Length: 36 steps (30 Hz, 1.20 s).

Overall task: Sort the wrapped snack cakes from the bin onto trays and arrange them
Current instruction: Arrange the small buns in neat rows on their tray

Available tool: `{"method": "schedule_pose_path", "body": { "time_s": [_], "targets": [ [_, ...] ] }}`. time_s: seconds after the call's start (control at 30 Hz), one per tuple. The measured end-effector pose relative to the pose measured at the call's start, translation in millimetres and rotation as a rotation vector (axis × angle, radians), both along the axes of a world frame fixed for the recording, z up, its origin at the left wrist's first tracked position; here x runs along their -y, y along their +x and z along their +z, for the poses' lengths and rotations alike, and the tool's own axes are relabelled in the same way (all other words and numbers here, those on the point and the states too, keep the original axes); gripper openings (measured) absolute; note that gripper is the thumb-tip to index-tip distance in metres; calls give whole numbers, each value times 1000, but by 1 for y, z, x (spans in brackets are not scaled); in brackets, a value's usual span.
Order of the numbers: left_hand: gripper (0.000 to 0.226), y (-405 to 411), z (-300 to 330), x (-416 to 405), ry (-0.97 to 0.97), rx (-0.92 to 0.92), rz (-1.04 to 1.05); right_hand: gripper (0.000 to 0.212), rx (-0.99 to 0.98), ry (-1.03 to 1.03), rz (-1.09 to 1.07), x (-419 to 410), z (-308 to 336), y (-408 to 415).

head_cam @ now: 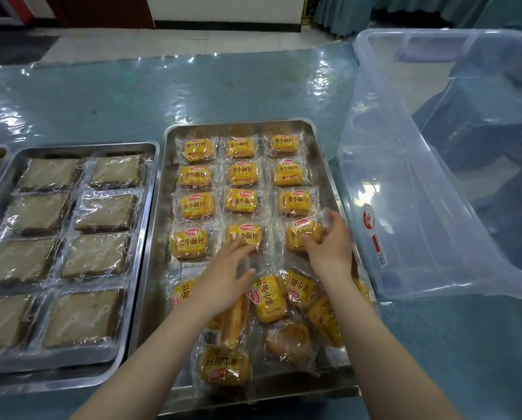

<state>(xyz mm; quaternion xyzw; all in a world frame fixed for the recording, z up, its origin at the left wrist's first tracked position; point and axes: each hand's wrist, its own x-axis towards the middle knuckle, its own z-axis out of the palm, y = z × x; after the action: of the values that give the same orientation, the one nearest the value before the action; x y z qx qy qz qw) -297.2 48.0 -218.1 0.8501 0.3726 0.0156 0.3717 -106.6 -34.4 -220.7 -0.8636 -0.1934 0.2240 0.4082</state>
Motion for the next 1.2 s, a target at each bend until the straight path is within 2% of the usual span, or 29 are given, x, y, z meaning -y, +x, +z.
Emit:
{"method": "schedule_pose_path", "body": {
  "time_s": [0.1, 0.17, 0.2, 0.27, 0.37, 0.6, 0.7, 0.77, 0.9, 1.07, 1.2],
  "targets": [
    [63, 0, -9, 0, 41, -119, -83, 73, 239, -217, 123, 4, -5, -6],
    [62, 1, -13, -1, 48, -144, -106, 53, 443, -207, 187, 9, -8, -12],
    [60, 1, -14, -1, 48, -148, -114, 40, 470, -179, 227, 10, -8, -15],
    [59, 1, -16, -2, 47, -146, -114, 29, 432, -167, 331, 11, -11, -21],
    [59, -2, -13, -1, 48, -98, -99, 32, 420, -201, 458, 11, -16, -24],
    [48, -40, 1, 0, 59, 51, 36, 29, 422, -227, 532, 14, -7, -18],
    [46, -70, 4, -3, 86, 52, 120, 25, 311, -161, 531, 21, 3, -30],
    [45, -87, 3, -1, 99, 79, 180, 29, 232, -178, 578, 26, 8, -44],
    [47, -105, -2, 9, 86, 50, 205, 67, 161, -323, 701, 36, 9, -67],
    [58, -110, -17, 23, 33, -85, 77, 75, 132, -377, 674, 38, 16, -72],
    [63, -113, -28, 25, -1, -43, 34, 78, 139, -415, 670, 41, 19, -72]
  ]
}}
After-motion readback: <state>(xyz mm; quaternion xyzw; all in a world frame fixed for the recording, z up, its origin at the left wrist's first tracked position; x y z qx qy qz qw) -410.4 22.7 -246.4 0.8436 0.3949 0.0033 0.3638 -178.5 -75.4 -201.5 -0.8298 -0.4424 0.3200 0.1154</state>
